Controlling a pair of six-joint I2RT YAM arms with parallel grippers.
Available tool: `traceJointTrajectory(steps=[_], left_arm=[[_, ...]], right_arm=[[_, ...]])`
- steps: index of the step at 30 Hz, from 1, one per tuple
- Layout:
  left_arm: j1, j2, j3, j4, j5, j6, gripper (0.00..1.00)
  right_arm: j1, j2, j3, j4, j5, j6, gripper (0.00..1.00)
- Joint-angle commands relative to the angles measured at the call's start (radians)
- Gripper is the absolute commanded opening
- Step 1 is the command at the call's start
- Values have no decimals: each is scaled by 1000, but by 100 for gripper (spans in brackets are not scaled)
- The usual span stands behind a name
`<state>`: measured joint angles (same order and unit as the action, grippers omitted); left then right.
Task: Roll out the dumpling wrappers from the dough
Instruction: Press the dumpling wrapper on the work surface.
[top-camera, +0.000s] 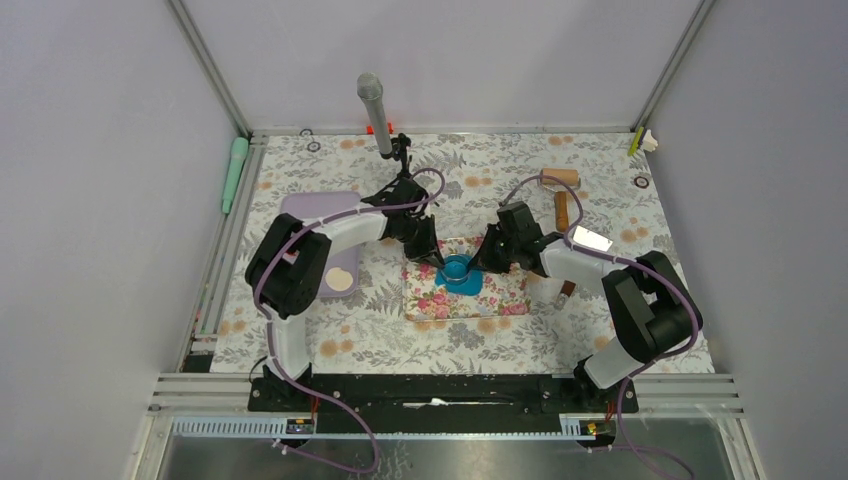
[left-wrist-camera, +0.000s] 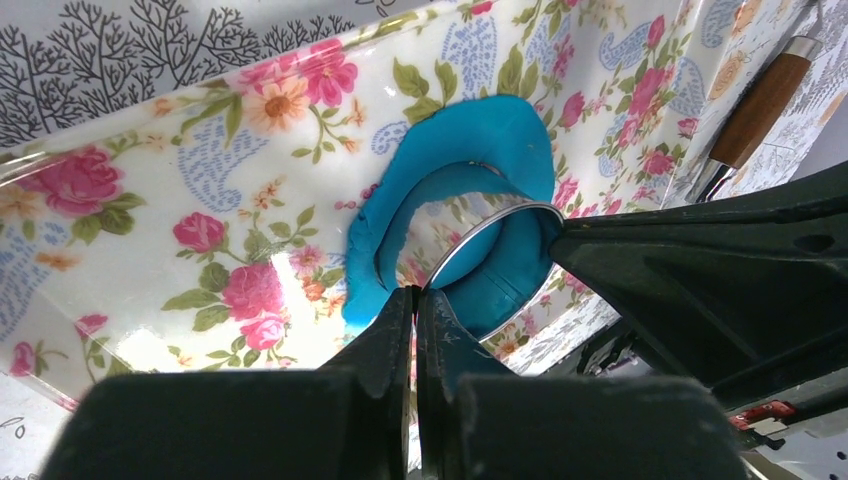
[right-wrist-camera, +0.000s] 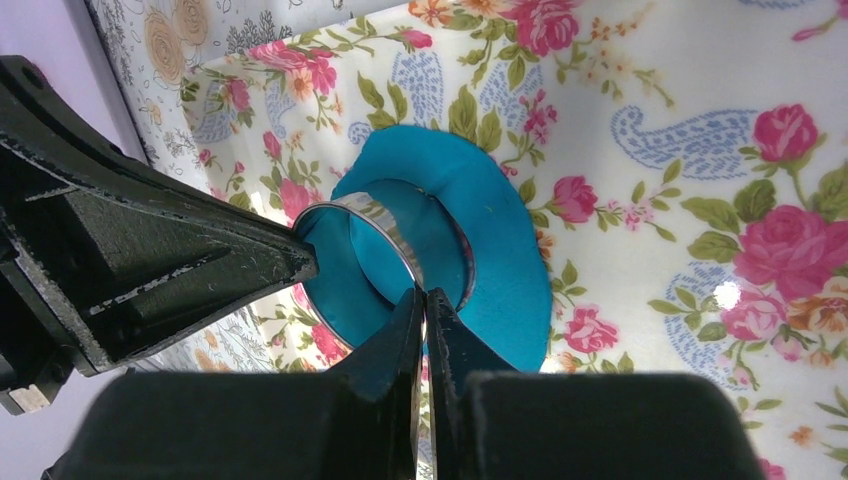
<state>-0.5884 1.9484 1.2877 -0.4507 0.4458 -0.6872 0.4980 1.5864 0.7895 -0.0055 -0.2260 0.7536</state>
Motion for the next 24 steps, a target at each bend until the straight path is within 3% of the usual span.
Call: traceJointTrajectory(steps=[1,11,17,24], left_arm=[[-42,46,-127,-29,-131,34,0],[-116,-81,-243,-46,-153,0,0],[-105,21,-110,-87,-166,48,0],[-83,174,94,-153,-149,91,0]], right_arm=[[38,67,-3,-184,56,-16,0],[-37,166,98,-204,77,-84,0],[-49,127,50,-220,56,-100,0],[-5,38,-86,-161,19,6,0]])
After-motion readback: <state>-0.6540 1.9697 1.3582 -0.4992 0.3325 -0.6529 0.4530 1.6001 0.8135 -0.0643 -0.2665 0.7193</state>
